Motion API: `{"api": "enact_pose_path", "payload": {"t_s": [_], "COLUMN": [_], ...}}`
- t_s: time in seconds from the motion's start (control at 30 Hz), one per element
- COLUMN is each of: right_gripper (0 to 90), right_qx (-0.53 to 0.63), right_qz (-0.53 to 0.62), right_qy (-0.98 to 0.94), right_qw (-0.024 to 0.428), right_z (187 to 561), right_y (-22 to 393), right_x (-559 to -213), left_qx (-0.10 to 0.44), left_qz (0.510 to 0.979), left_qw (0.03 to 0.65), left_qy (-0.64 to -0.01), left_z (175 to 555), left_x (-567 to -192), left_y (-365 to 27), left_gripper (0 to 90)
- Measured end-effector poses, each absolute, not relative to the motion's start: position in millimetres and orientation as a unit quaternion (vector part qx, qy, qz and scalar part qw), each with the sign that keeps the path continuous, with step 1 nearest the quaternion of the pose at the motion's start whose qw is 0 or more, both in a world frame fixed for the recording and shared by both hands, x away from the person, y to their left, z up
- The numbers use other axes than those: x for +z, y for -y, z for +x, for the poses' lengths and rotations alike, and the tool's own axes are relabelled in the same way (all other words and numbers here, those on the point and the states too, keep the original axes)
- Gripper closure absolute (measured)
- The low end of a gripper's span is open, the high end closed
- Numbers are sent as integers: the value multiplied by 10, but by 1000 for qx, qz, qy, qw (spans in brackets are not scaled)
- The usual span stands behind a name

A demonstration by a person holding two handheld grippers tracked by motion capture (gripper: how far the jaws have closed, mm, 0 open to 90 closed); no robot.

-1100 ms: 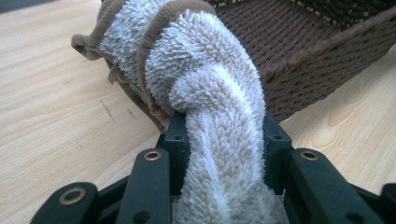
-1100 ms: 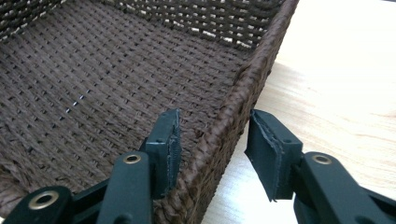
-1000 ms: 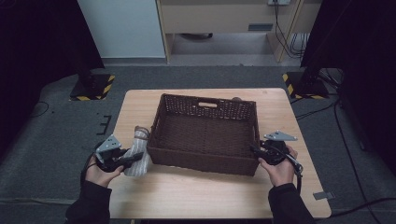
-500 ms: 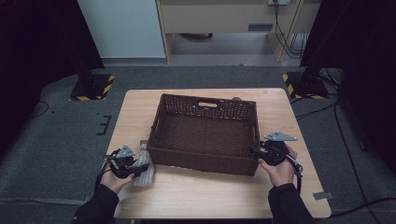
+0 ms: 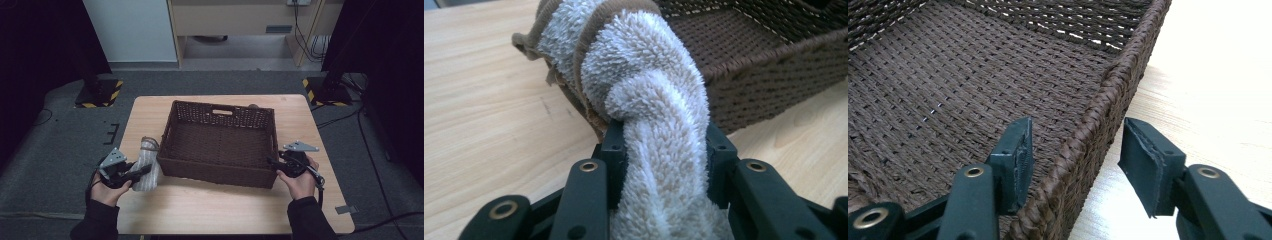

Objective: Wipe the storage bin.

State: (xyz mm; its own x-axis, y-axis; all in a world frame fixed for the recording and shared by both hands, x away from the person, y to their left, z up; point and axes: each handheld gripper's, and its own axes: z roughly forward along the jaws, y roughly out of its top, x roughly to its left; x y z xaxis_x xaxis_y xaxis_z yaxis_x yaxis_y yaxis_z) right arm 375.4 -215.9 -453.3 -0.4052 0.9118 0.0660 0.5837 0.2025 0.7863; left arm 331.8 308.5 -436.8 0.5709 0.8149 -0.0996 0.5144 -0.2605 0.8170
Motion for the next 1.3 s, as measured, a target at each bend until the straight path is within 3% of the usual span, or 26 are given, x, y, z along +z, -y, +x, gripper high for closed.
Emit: {"api": "enact_pose_path", "payload": {"t_s": [0.53, 0.97, 1.3], "right_gripper": [428, 425, 419], "right_qx": [384, 387, 393], "right_qz": [502, 500, 497], "right_qy": [-744, -742, -740], "right_qw": [217, 224, 228], "right_z": [3750, 3743, 3745], "right_y": [2169, 2196, 2209], "right_x": [-4537, -4501, -4471], "left_qx": [179, 174, 177], "left_qz": [765, 772, 769], "left_qw": [354, 319, 333], "left_qy": [-507, -521, -516], "left_z": [3366, 3394, 3397], "left_x": [-4790, -4942, -4938], "left_y": [-3315, -3374, -3357], "left_gripper": [620, 592, 463]}}
